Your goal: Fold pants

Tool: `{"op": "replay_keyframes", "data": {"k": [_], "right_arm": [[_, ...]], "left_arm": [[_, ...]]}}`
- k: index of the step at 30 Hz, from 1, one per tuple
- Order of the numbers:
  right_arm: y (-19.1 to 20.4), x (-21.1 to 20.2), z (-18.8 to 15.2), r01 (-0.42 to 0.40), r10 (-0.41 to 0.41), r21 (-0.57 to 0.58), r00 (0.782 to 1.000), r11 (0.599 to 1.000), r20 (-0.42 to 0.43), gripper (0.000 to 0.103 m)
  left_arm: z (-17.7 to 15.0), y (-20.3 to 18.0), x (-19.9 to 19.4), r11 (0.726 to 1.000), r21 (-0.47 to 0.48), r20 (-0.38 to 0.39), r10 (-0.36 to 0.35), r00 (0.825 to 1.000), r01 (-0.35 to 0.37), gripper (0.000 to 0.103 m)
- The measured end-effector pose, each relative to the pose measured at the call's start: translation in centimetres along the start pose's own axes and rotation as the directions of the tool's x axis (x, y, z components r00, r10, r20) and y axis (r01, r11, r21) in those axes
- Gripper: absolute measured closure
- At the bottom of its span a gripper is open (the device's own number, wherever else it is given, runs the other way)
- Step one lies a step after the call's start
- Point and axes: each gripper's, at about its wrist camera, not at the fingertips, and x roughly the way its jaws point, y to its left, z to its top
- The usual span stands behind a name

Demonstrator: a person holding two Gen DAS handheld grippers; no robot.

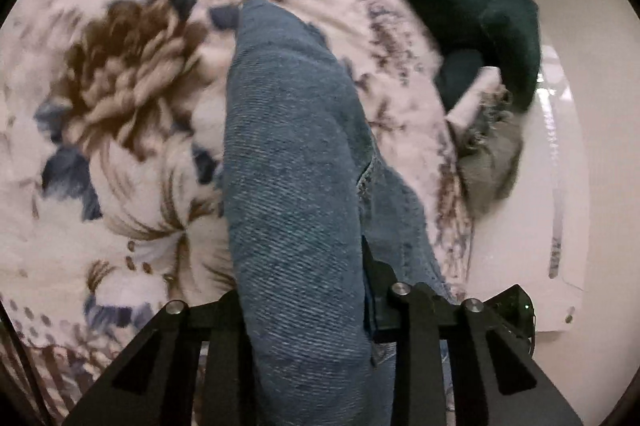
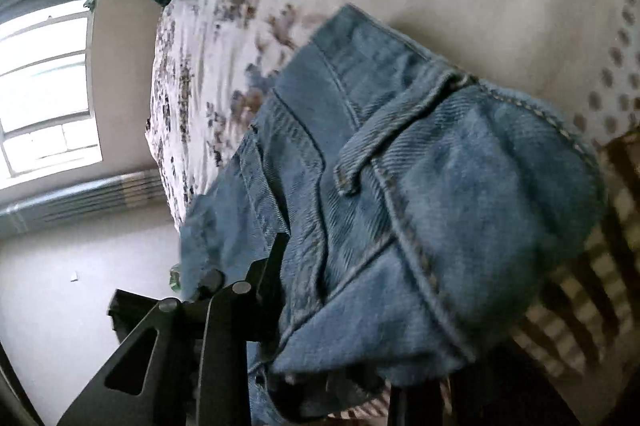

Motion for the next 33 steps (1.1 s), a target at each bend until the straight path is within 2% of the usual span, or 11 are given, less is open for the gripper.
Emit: {"op": "replay_keyframes", "data": {"k": [2,7,10,14,20,24,26,28,30,32,33], "right_arm": [[1.4,-3.0,0.6,-0.004,0.006,-0.052,1.000,0.999,0.025,0.076],[6.3,-4.9,1.3,-0.011,0.021,-0.123,0.996,0.992,0.085,0.077],[10.4,-4.4,1.7,-0.019,0.040,-0.164,0.992,0.986,0.124,0.077],[15.8,-2.4,3.3,-0.075,0.106,-0.192,0.982,0.979,0.156,0.077],[23.8,8.9,9.4,-0.138,0.185,-0.261,0.969,0.955,0.164,0.077],[25.3,18.4,14.3,-0.148,0.199,-0.298,0.969,0.943,0.146,0.077],[24.5,23.3,16.3,-0.140,0.179,-0.286,0.977,0.948,0.117,0.077],[23.0,27.5,17.4,-0.101,0.128,-0.276,0.988,0.956,0.081,0.077],[21.2,29.8,17.7,-0.087,0.102,-0.250,0.993,0.964,0.051,0.077],[19.9,30.7,17.8,-0.100,0.110,-0.227,0.994,0.969,0.030,0.077],[19.7,30.8,17.9,-0.105,0.113,-0.220,0.993,0.970,0.026,0.075]], "left_arm": [[0.8,-0.5,-1.4,0.999,0.008,-0.009,-0.033,0.999,0.033,0.078],[4.4,-1.0,-3.8,0.995,0.016,-0.006,-0.098,0.995,0.098,0.077],[9.2,-1.0,-5.3,0.992,0.024,0.017,-0.125,0.992,0.125,0.078],[16.5,-0.8,-7.1,0.990,0.089,0.074,-0.118,0.990,0.111,0.078],[30.2,2.4,-5.8,0.988,0.137,0.133,-0.089,0.987,0.070,0.078],[36.4,6.6,-1.6,0.985,0.168,0.140,-0.049,0.989,0.025,0.077],[38.3,9.5,1.0,0.986,0.164,0.126,-0.018,0.992,-0.003,0.077],[39.1,13.5,4.2,0.993,0.116,0.075,0.017,0.997,-0.026,0.077],[38.7,17.0,5.4,0.999,0.039,0.046,-0.015,0.999,0.013,0.070],[38.1,18.4,5.4,0.996,-0.011,0.044,-0.084,0.995,0.085,0.068],[37.8,18.1,5.3,0.998,0.003,0.047,-0.067,0.997,0.067,0.067]]}}
